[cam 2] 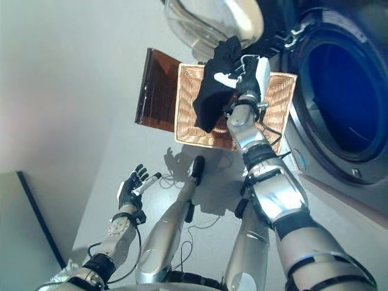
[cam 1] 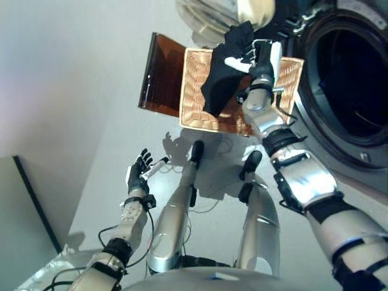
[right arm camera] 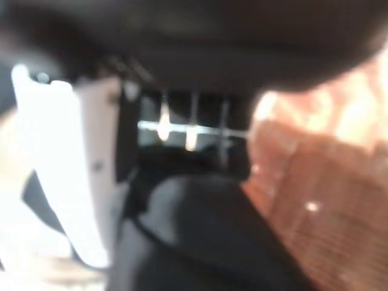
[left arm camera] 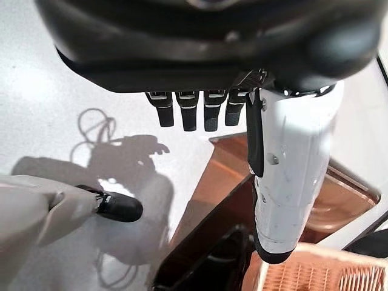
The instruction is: Pick up the clothes and place them into the washing machine
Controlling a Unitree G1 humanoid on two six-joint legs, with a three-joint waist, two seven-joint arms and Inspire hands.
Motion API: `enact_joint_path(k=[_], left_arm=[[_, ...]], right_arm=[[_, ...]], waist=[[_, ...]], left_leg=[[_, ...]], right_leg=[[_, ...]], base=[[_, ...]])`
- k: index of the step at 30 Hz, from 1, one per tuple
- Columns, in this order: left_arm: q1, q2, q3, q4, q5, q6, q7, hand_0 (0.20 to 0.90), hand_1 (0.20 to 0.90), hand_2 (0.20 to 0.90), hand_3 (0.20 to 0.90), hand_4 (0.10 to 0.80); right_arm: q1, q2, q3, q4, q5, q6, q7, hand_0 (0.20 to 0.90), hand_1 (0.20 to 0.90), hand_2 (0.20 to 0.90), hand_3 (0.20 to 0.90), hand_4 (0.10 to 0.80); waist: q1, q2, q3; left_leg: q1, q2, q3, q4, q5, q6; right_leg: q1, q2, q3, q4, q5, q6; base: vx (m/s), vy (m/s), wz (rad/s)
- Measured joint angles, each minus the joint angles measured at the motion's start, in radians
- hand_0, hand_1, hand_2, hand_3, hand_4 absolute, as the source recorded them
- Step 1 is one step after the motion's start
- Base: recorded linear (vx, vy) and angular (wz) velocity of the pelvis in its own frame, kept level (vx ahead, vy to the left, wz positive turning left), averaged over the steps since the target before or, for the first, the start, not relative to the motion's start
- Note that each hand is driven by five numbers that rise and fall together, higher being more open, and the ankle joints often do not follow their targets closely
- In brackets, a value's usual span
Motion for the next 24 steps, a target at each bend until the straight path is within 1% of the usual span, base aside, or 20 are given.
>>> enact_joint_path(k=[1,4,5,6,10,14,20,24], left_arm=[[-0.001,-0.005,0.0,0.012,0.0,0.002,0.0,0.9,0.9,0.9,0.9,0.8],[0.003,-0.009,-0.002,0.023,0.001,0.004,-0.001,0.9,0.9,0.9,0.9,0.8],[0.003,-0.014,-0.002,0.028,0.002,0.009,-0.003,0.9,0.9,0.9,0.9,0.8],[0.005,-0.015,-0.002,0.029,0.001,0.014,-0.003,0.9,0.9,0.9,0.9,0.8],[0.017,-0.021,0.0,0.051,0.001,0.021,-0.02,0.9,0.9,0.9,0.9,0.8],[0.018,-0.027,0.0,0.056,0.0,0.023,-0.034,0.9,0.9,0.9,0.9,0.8],[0.023,-0.03,-0.003,0.055,-0.008,0.023,-0.05,0.9,0.9,0.9,0.9,0.8],[0.029,-0.034,-0.005,0.057,-0.012,0.023,-0.065,0.9,0.9,0.9,0.9,0.8]], right_arm=[[0.026,0.0,-0.012,-0.018,0.034,-0.019,-0.001,0.2,0.2,0.2,0.2,0.3],[0.091,-0.002,-0.074,-0.086,0.114,-0.052,0.001,0.2,0.2,0.2,0.2,0.3],[0.148,0.0,-0.119,-0.147,0.177,-0.091,0.002,0.2,0.2,0.2,0.2,0.3],[0.173,-0.001,-0.133,-0.169,0.197,-0.111,0.0,0.2,0.2,0.2,0.2,0.3],[0.259,0.01,-0.201,-0.203,0.333,-0.18,0.018,0.2,0.2,0.2,0.2,0.3],[0.293,0.009,-0.247,-0.203,0.404,-0.199,0.022,0.2,0.2,0.2,0.2,0.3],[0.3,0.023,-0.306,-0.197,0.537,-0.247,0.044,0.2,0.2,0.2,0.2,0.3],[0.297,0.028,-0.326,-0.172,0.608,-0.283,0.051,0.2,0.2,0.2,0.2,0.3]], waist=[[-0.01,-0.001,0.0],[-0.031,-0.001,0.001],[-0.038,-0.001,0.001],[-0.037,-0.001,0.001],[-0.074,0.0,0.0],[-0.081,0.0,0.0],[-0.095,0.001,0.0],[-0.096,0.002,-0.001]], left_leg=[[0.013,-0.001,0.007,-0.004,0.001,0.005],[0.037,-0.001,0.022,-0.018,-0.003,0.006],[0.047,-0.002,0.029,-0.022,-0.004,0.009],[0.051,-0.003,0.033,-0.022,-0.005,0.012],[0.076,-0.005,0.051,-0.023,-0.015,0.025],[0.082,-0.004,0.07,-0.023,-0.02,0.026],[0.082,-0.004,0.076,-0.023,-0.023,0.024],[0.081,-0.005,0.084,-0.023,-0.026,0.029]], right_leg=[[0.014,0.001,0.005,-0.009,0.004,0.004],[0.032,0.004,0.018,-0.033,0.013,0.01],[0.039,0.005,0.025,-0.039,0.015,0.013],[0.044,0.005,0.029,-0.043,0.018,0.013],[0.072,0.008,0.042,-0.069,0.028,0.019],[0.071,0.013,0.061,-0.076,0.031,0.025],[0.069,0.013,0.068,-0.082,0.035,0.024],[0.065,0.011,0.076,-0.083,0.035,0.025]], base=[[0.039,0.001,-0.15],[0.052,0.003,-0.13],[0.027,0.003,-0.06],[0.036,0.017,-0.09],[0.023,0.011,-0.08],[0.005,0.0,-0.02],[0.001,0.003,-0.04],[-0.002,-0.004,-0.04]])
